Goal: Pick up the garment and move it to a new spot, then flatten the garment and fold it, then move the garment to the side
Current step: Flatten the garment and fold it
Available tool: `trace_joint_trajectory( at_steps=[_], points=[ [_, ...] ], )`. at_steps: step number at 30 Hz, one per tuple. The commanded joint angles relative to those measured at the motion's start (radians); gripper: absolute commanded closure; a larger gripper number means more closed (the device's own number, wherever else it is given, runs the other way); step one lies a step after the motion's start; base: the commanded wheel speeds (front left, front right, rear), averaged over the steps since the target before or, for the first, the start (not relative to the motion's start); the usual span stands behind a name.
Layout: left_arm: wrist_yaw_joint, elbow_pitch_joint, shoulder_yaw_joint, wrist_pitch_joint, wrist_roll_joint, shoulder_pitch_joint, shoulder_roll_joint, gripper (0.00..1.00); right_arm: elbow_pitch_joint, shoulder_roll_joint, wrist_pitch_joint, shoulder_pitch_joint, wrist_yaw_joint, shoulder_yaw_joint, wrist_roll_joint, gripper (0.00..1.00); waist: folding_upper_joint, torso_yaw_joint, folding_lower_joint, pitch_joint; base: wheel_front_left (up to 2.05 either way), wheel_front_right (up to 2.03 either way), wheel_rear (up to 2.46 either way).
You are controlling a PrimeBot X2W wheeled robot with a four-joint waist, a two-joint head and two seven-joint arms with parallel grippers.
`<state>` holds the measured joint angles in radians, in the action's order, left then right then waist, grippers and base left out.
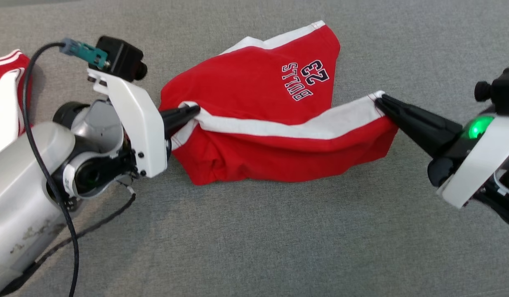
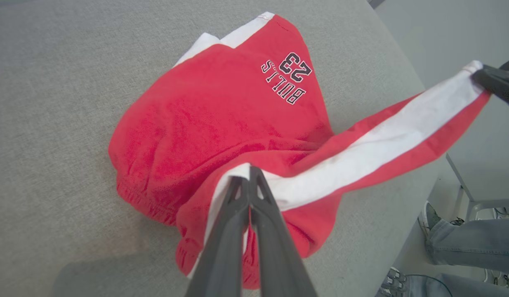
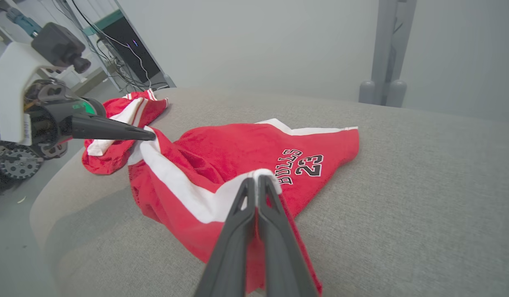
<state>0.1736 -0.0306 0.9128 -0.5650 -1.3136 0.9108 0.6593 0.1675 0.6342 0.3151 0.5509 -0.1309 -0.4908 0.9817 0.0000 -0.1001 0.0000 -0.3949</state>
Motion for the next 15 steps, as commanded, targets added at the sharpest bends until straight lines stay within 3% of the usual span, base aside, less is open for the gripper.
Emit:
trace_joint_trajectory(
  at_steps=[1,15],
  points=[
    [-0.012,0.026,-0.008,-0.011,-0.003,0.036,-0.009,1.00,-0.031,0.007,0.000,0.045,0.000,-0.003,0.022,1.00,0.0000,-0.016,0.0000,-0.041,0.00,0.00,0.00],
    [-0.050,0.259,-0.035,-0.084,0.015,0.273,-0.107,1.00,-0.270,0.015,-0.036,0.401,0.000,-0.165,0.156,1.00,0.0000,-0.011,0.0000,-0.150,0.00,0.00,0.00]
  ],
)
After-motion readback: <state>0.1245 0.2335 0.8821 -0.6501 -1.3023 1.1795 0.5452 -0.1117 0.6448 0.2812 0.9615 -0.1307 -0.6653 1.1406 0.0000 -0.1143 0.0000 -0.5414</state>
